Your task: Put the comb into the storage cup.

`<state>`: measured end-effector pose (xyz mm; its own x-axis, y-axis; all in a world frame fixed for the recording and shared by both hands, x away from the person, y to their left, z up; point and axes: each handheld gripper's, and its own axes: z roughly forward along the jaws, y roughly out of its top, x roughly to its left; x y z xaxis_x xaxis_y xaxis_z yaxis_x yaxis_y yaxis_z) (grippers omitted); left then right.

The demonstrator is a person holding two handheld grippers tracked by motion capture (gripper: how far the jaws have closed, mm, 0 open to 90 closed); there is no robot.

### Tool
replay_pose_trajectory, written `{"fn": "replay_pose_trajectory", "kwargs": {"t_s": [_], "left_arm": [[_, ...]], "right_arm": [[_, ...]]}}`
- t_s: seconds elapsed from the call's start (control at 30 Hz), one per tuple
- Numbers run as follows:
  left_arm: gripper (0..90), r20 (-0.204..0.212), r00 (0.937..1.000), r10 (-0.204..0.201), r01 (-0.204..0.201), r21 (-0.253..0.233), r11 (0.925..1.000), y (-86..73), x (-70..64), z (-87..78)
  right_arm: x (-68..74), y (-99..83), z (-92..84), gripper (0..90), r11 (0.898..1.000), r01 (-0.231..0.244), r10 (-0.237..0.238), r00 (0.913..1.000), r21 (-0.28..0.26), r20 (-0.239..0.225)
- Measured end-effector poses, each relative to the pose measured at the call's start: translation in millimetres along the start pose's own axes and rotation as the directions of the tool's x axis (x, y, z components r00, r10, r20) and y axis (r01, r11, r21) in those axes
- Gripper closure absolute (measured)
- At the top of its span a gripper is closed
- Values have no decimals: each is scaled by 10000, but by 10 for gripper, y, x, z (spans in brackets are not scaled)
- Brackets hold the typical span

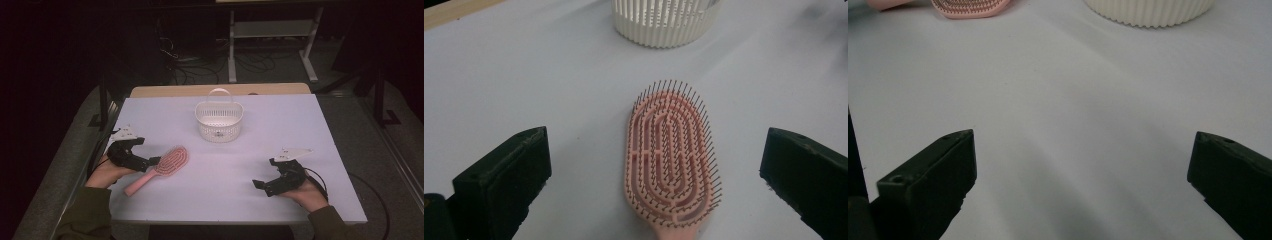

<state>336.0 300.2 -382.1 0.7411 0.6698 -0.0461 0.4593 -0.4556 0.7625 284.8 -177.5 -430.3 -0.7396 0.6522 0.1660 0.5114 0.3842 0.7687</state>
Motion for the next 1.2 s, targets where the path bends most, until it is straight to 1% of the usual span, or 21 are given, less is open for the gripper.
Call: {"fn": "replay_pose_trajectory", "kwargs": {"t_s": [0.43,0.53,0.73,1.07,1.2], "left_arm": [[0,-102,9999,34,-26,699,9976,-49,-19,22],[0,-117,9998,144,-133,856,9962,-59,-18,23],[0,-112,9998,135,-122,1050,9944,-76,-31,32],[0,-133,9998,113,-92,1485,9889,-106,-41,49],[0,-135,9998,177,-151,1717,9850,-116,-44,57]], "right_arm": [[-1,-1,-1,0,10000,-13,13,10000,11,-1],[-2,-1,-1,0,10000,-20,20,10000,5,7],[-2,-1,0,0,10000,-17,17,10000,11,4],[-2,-2,2,0,10000,-16,16,10000,30,-12],[-1,-1,1,0,10000,-7,7,10000,25,-11]]}}
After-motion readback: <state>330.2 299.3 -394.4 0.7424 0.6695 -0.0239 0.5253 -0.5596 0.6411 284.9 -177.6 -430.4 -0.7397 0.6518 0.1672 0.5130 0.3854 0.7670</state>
